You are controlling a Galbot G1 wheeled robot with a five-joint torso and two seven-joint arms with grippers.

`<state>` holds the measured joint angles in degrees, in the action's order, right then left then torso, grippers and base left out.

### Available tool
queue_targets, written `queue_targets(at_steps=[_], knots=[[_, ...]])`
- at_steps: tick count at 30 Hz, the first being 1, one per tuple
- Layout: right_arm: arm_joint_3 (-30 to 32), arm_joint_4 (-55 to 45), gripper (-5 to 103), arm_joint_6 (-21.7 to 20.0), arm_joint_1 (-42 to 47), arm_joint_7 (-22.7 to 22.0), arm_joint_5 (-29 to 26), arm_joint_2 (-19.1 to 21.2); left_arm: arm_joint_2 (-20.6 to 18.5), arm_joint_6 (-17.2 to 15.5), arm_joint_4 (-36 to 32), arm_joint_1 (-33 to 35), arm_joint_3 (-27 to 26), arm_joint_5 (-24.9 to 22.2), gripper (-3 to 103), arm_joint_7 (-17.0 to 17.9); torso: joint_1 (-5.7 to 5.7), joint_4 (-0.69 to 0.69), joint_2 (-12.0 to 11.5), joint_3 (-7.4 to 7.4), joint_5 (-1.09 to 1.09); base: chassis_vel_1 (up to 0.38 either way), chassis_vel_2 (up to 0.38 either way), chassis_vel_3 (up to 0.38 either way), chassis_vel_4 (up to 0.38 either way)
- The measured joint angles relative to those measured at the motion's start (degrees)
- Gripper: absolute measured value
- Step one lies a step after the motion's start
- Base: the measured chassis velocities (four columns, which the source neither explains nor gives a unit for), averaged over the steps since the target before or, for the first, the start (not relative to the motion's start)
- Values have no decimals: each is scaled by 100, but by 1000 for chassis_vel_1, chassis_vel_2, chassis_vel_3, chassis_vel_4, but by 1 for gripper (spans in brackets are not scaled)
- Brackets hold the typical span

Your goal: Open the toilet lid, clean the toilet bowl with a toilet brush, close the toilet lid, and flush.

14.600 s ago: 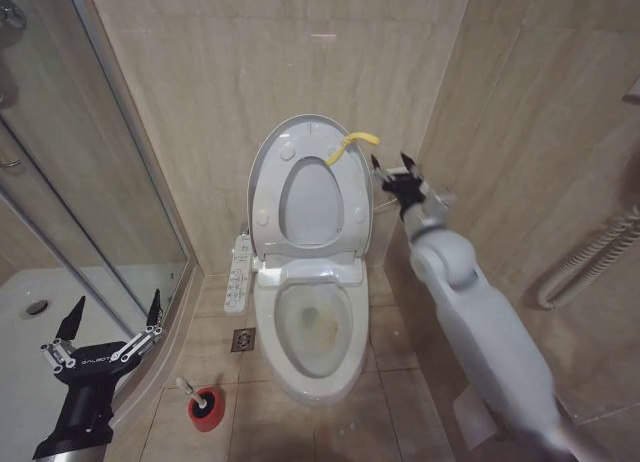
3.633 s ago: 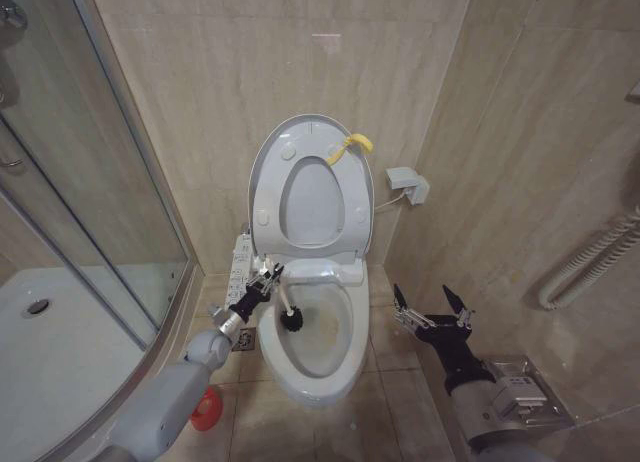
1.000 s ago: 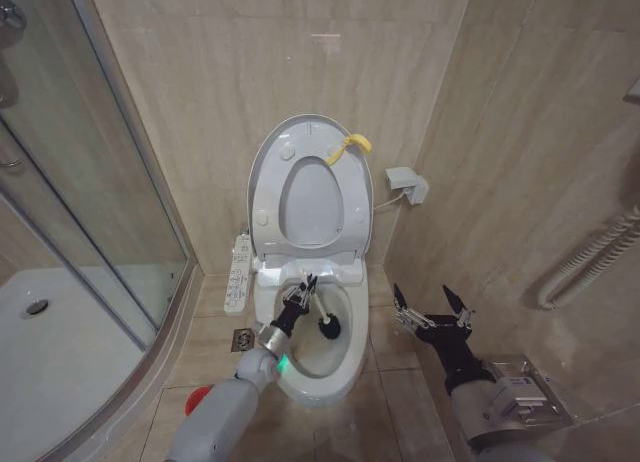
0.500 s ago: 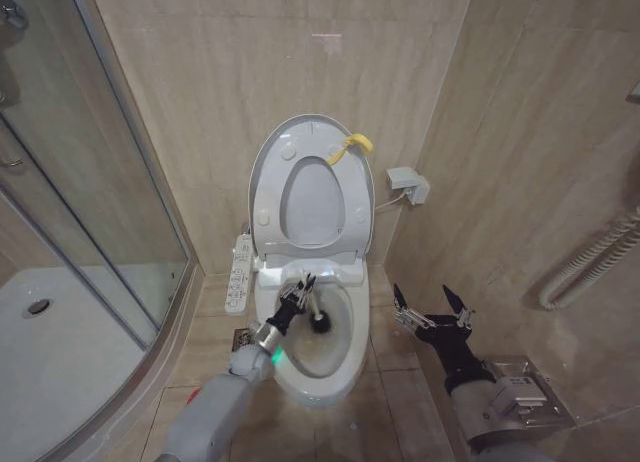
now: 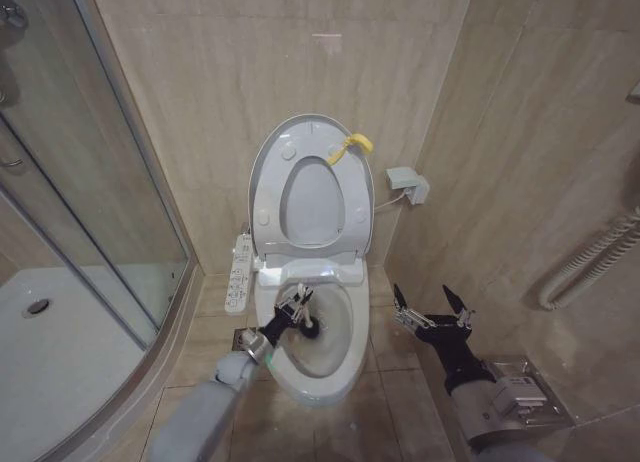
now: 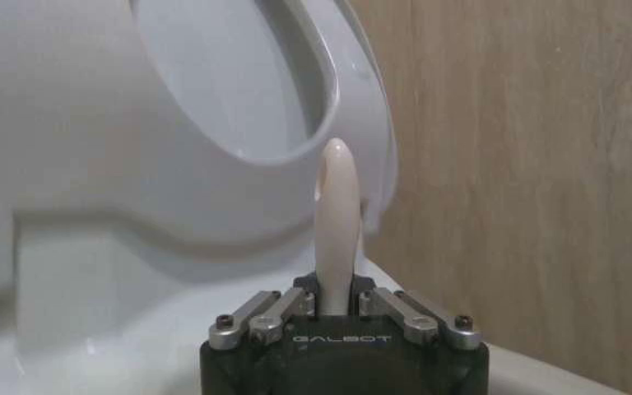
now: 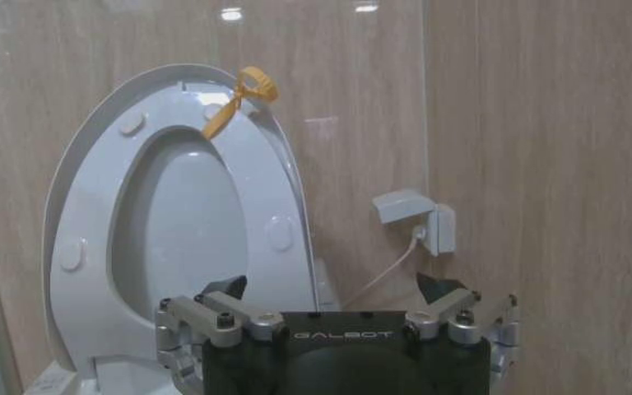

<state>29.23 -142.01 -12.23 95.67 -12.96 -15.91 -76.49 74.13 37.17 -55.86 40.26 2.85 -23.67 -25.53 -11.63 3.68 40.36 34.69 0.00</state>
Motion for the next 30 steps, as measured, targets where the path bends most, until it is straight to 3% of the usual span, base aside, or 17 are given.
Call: queue_targets(at_steps=[2, 5, 6, 8, 9, 12, 16, 17, 19, 21, 22, 26, 28, 30], knots=[[0, 0, 100, 0, 0, 0, 0, 0, -13, -4, -56, -17, 21, -223, 17, 61, 0, -2, 0, 0, 1, 0, 0, 0, 0], [0, 0, 100, 0, 0, 0, 0, 0, 109, -257, -459, 20, 290, -1801, 17, 499, 0, -2, 0, 0, 0, 0, 0, 0, 0], [0, 0, 100, 0, 0, 0, 0, 0, 109, -257, -459, 20, 290, -1801, 17, 499, 0, -2, 0, 0, 0, 0, 0, 0, 0], [0, 0, 100, 0, 0, 1, 0, 0, 261, -454, -662, 109, 412, -2416, 17, 696, 0, 2, 0, 0, -2, 0, 0, 0, 0], [0, 0, 100, 0, 0, 0, 0, 0, 302, -493, -665, 143, 440, -2451, 17, 695, 0, 2, 0, 0, -2, 0, 0, 0, 0], [0, 0, 100, 0, 0, 0, 0, 0, 300, -511, -551, 199, 481, -2237, 17, 546, 0, 1, 0, 0, 1, 0, 0, 0, 0], [0, 0, 100, 0, 0, 0, 0, 0, 135, -388, -235, 323, 289, -1301, 17, 40, 1, -3, 0, -1, 0, 0, 0, 0, 0], [0, 0, 100, 0, 0, 0, 0, 0, 135, -388, -235, 323, 289, -1301, 17, 40, 1, -3, 0, -1, 0, 0, 0, 0, 0], [0, 0, 100, 0, 0, 0, 0, 0, 30, -239, -122, 345, 6, -636, 17, -161, 0, -2, 0, 0, -2, 0, 0, 0, 0], [0, 0, 100, 0, 0, 0, 0, 0, -21, -167, -109, 335, -93, -416, 17, -250, 0, -2, 0, 0, -2, 0, 0, 0, 0], [0, 0, 100, 0, 0, 0, 0, 0, -110, -48, -113, 285, -219, -181, 17, -467, 0, -2, 0, 0, -2, 0, 0, 0, 0], [0, 0, 100, 0, 0, 0, 0, 0, -278, 46, -392, 191, -346, -374, 17, -708, 0, -1, 0, 0, 0, 0, 0, 0, 0], [0, 0, 100, 0, 0, 0, 0, 0, -286, 46, -456, 190, -358, -454, 17, -712, 0, -1, 0, 0, 0, 0, 0, 0, 0], [0, 0, 100, 0, 0, 0, 0, 0, -328, -12, -839, 234, -360, -862, 17, -576, 0, -1, 0, 0, -1, 0, 0, 0, 0]])
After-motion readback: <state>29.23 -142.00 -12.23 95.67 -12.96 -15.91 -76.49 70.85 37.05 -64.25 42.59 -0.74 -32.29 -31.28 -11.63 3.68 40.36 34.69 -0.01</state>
